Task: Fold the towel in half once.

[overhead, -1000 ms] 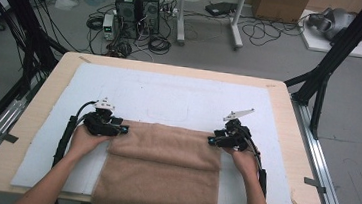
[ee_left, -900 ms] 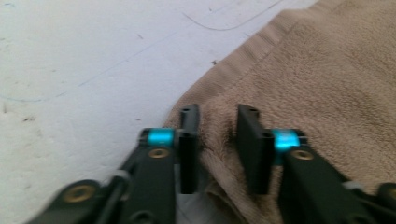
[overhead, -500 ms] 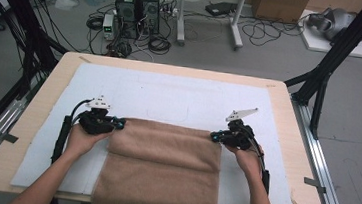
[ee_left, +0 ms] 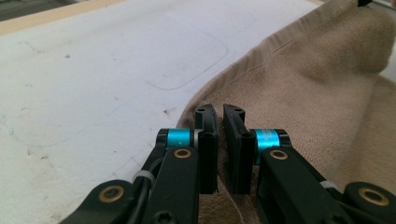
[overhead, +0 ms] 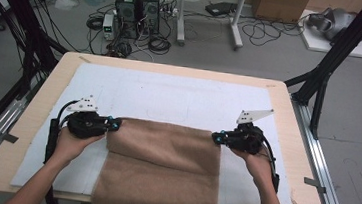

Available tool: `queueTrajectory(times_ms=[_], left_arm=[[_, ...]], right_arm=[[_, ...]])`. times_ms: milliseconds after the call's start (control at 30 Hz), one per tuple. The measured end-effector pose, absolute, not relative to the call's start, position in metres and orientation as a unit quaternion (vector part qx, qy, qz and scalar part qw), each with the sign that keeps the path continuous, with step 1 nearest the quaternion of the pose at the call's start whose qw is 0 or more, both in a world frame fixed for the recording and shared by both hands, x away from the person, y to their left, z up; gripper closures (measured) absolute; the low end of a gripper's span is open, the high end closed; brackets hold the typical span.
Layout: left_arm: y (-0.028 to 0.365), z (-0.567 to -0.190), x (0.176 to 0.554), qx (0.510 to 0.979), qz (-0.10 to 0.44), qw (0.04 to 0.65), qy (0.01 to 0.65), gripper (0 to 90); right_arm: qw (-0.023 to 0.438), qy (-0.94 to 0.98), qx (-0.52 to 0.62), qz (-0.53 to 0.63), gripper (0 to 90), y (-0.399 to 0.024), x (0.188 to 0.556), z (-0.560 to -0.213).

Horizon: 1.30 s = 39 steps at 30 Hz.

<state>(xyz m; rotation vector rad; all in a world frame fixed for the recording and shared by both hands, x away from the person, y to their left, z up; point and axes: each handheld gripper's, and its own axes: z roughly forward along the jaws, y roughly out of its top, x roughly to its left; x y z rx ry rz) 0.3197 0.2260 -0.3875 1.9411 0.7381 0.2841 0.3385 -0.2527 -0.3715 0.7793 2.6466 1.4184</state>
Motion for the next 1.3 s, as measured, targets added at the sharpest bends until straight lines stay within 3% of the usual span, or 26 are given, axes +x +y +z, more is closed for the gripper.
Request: queueTrajectory(times_ms=[367,567,700,800,933,1167,1300], left_arm=[[0.226,-0.402,0.266,0.818,0.128,0.49,0.273,82.8],[0.234,-0.417,0.237,0.829,0.094,0.484,0.264,82.2],[0.237,-0.411,0.23,0.829,0.079,0.491,0.256,65.7],[0.236,-0.397,0.239,0.827,0.084,0.495,0.252,57.7],[0.231,-0.383,0.26,0.822,0.093,0.503,0.251,54.0],[0.22,-0.4,0.311,0.823,0.135,0.464,0.299,57.7],[0.22,-0.42,0.338,0.828,0.113,0.436,0.333,57.6]], right_arm=[[0.0,0.865,0.207,0.457,86.4,-0.243,0.29,-0.378],[-0.033,0.871,0.195,0.449,85.9,-0.24,0.263,-0.398],[-0.039,0.871,0.182,0.456,79.0,-0.239,0.256,-0.401],[-0.023,0.859,0.193,0.473,73.3,-0.246,0.263,-0.394],[0.018,0.855,0.226,0.467,67.8,-0.257,0.286,-0.386],[0.074,0.871,0.274,0.401,56.5,-0.256,0.327,-0.403],[0.07,0.878,0.291,0.374,52.3,-0.254,0.343,-0.416]])
